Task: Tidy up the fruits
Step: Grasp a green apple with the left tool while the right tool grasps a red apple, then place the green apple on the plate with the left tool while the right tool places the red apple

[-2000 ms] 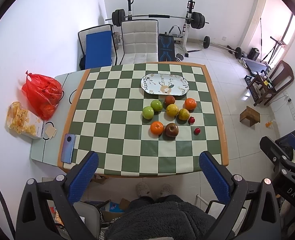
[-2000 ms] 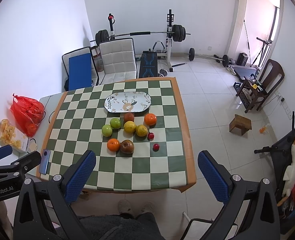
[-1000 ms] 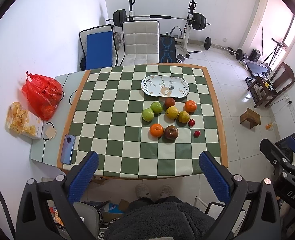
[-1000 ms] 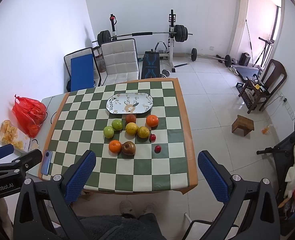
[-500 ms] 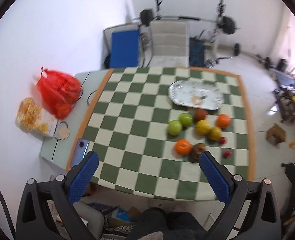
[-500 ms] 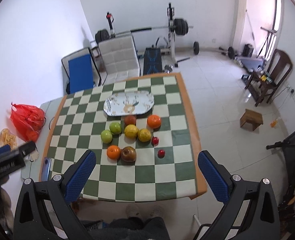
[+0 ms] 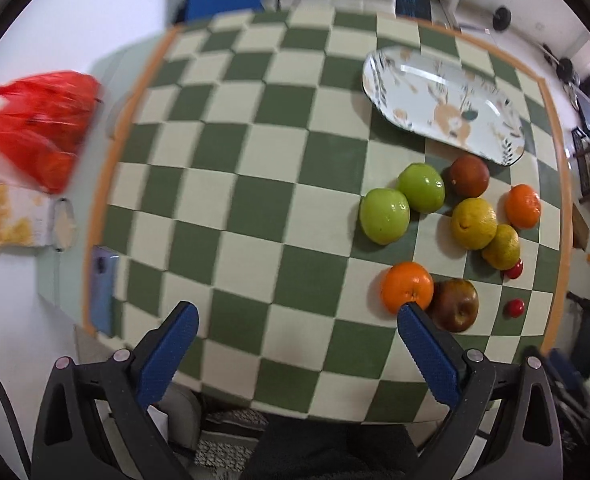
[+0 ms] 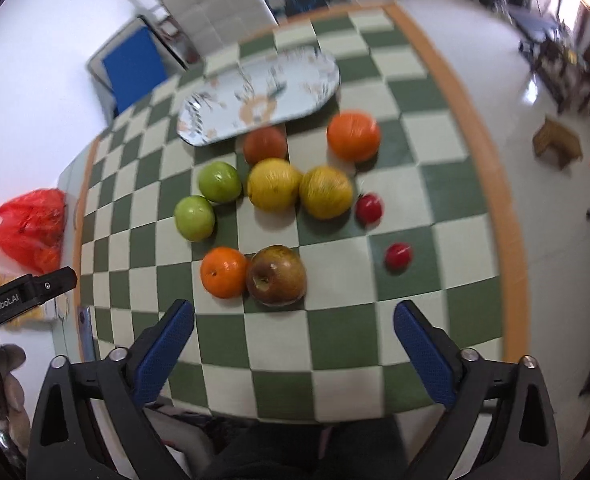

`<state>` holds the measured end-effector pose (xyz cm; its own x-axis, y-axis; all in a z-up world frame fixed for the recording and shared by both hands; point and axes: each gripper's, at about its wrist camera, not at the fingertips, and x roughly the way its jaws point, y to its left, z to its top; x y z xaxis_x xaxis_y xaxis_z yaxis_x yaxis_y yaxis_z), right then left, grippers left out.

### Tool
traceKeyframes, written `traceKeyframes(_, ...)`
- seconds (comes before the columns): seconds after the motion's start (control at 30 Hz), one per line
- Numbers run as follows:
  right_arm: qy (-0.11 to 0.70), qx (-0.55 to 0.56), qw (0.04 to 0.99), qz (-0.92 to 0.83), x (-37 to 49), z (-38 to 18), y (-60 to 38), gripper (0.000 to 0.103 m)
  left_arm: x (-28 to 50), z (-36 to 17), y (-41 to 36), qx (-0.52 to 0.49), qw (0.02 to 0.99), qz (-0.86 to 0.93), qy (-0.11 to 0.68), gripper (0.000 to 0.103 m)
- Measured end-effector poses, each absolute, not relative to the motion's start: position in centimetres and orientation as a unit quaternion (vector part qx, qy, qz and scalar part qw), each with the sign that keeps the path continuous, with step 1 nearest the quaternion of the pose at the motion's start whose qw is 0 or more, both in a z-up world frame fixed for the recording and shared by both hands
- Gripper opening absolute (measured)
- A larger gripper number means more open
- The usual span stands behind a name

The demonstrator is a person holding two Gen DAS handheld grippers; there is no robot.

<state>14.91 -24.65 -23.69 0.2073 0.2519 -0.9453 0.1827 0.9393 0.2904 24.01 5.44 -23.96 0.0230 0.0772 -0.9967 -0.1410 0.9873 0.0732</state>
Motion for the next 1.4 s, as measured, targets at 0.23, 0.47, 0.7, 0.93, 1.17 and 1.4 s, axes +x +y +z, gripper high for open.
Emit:
traceKeyframes(0.23, 0.69, 0.275, 0.67, -0.015, 18.6, -33.2, -23.0, 0.088, 29.5, -30.8, 4.4, -0.054, 0.658, 0.01, 0.751, 0.1)
traceKeyframes(0.47, 0.712, 0.324, 0.622, -0.039, 19.4, -38.3, -21.5, 0.087, 32.6, -35.6, 2.6, -0.063, 0.619, -0.029, 0.782, 0.1)
traceKeyframes(0.7, 0.714, 0.361, 0.598, -0.054, 19.5, -41.0, -21.1, 0.075, 34.0, -38.2, 0.5, -0.019, 0.615, -0.063, 0.786, 0.073)
traceKeyframes(0.93, 0.716, 0.385, 0.579, -0.062, 19.3, -43.4, -20.3, 0.071, 33.9, -39.5, -0.6, 0.02, 0.62, -0.082, 0.78, 0.054)
traceKeyframes(1.17, 0.717, 0.38, 0.581, -0.057, 20.8, -45.2, -19.5, 0.07, 32.9, -38.7, -0.7, 0.041, 0.646, -0.074, 0.759, 0.053)
traceKeyframes(1.4, 0.72, 0.356, 0.595, -0.026, 22.4, -43.7, -19.4, 0.07, 31.1, -35.3, -1.0, 0.028, 0.66, -0.073, 0.747, 0.053)
